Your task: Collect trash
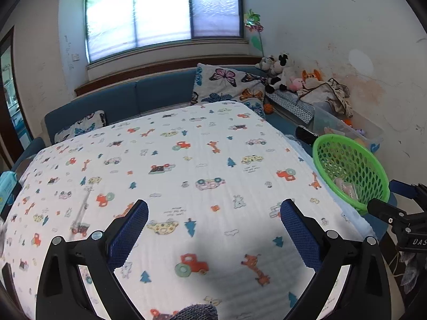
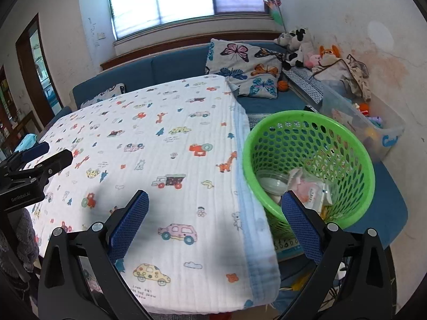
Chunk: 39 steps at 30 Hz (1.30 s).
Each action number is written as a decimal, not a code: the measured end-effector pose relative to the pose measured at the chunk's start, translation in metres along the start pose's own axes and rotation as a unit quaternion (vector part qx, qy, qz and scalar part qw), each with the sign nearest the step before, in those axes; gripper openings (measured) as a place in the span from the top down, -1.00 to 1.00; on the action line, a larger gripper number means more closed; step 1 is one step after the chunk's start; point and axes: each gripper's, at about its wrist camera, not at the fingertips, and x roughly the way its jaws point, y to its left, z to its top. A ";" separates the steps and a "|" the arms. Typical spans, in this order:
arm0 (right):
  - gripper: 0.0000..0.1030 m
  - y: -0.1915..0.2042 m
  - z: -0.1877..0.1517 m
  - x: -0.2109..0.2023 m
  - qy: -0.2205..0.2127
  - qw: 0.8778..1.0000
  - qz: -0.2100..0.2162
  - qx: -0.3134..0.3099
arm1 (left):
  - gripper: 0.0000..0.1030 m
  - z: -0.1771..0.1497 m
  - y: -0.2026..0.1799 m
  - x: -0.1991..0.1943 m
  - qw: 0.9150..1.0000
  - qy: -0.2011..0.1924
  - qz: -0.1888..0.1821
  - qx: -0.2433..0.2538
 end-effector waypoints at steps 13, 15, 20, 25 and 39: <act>-0.92 0.026 -0.007 0.002 0.000 0.999 -0.003 -0.039 | -0.86 -0.016 0.022 -0.012 1.000 -0.005 0.024 -0.019; -0.92 0.030 -0.007 0.002 -0.002 0.999 -0.006 -0.044 | -0.86 -0.017 0.023 -0.015 0.999 -0.008 0.027 -0.018; -0.92 0.033 -0.009 0.000 -0.006 0.999 -0.008 -0.048 | -0.86 -0.021 0.027 -0.017 0.999 -0.007 0.033 -0.022; -0.92 0.033 -0.009 -0.001 -0.007 0.999 -0.008 -0.048 | -0.86 -0.026 0.029 -0.020 0.999 -0.008 0.041 -0.022; -0.92 0.033 -0.011 -0.018 -0.034 0.999 -0.009 -0.036 | -0.86 -0.020 0.019 -0.037 0.998 -0.035 0.048 -0.015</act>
